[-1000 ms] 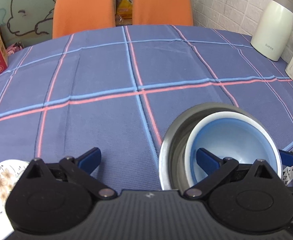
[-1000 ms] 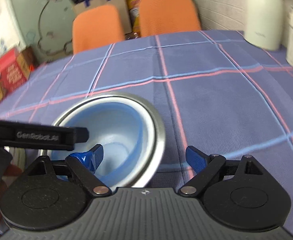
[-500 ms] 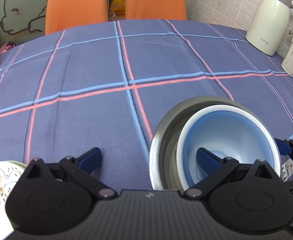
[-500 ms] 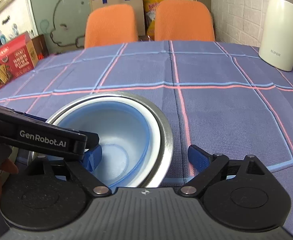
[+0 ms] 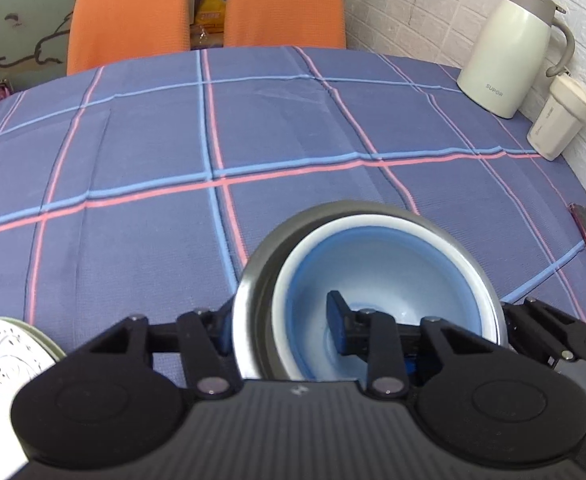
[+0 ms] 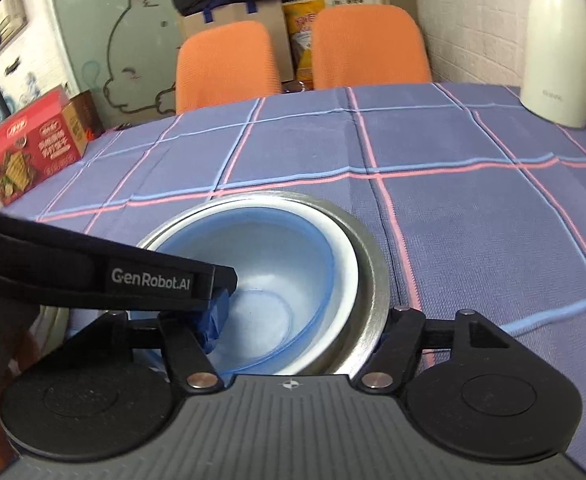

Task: Organize plates and bowls
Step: 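Carry the nested bowls onto the plate stack and open the left gripper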

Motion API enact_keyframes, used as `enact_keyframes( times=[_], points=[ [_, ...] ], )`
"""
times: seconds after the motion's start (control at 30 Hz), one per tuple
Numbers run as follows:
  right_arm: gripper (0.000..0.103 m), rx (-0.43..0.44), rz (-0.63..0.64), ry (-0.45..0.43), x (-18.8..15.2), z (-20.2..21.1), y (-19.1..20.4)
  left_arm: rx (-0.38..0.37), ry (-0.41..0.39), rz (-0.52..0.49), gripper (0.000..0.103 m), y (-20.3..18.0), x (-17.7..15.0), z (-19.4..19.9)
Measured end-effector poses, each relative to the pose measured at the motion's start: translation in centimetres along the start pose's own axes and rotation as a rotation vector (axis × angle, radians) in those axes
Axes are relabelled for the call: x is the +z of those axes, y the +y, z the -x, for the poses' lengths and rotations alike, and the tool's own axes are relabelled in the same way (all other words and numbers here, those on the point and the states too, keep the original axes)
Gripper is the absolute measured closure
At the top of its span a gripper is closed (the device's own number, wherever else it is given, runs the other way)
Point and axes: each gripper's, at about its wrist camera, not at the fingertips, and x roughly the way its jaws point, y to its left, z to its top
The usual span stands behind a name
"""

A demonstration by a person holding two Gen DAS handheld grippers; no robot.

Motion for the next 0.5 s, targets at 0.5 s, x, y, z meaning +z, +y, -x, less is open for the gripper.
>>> enact_keyframes(
  times=[0.5],
  points=[
    [0.049,0.109,0.044,-0.117,2.0,3.6,5.4,0.075,-0.131,0.068,0.074,5.6,-0.7,9.0]
  ],
)
